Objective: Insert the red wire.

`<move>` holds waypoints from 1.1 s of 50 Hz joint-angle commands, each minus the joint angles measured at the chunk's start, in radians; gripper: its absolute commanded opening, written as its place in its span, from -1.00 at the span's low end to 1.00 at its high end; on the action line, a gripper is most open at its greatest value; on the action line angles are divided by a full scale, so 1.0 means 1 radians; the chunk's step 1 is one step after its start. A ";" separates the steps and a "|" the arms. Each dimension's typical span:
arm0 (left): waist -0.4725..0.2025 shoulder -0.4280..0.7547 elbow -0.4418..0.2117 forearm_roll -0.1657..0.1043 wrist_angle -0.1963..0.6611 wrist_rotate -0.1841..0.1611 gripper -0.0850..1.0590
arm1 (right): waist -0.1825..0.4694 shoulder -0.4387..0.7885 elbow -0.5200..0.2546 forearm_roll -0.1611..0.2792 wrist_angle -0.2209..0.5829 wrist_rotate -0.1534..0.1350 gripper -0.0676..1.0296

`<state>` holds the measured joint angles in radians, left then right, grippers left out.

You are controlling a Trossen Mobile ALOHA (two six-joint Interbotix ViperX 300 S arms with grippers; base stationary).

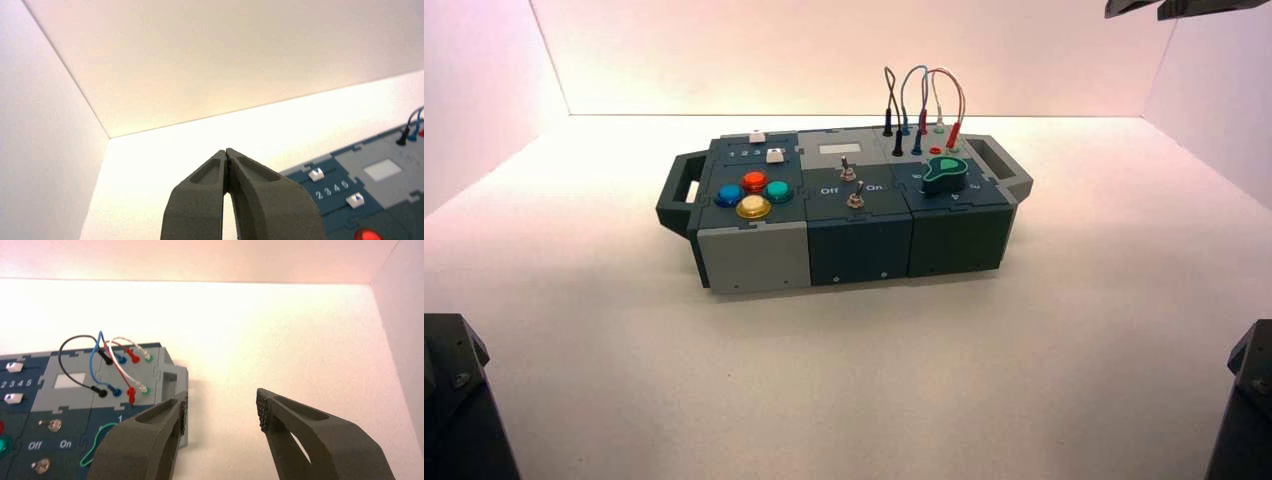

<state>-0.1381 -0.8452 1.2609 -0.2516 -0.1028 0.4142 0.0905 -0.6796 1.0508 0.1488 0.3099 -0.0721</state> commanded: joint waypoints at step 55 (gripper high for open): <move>-0.164 0.115 -0.161 -0.002 0.379 0.002 -0.90 | 0.167 0.210 -0.167 0.207 0.299 -0.008 0.41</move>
<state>-0.2807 -0.7256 1.1321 -0.2500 0.2485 0.4157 0.2424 -0.4847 0.9265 0.3497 0.6121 -0.0752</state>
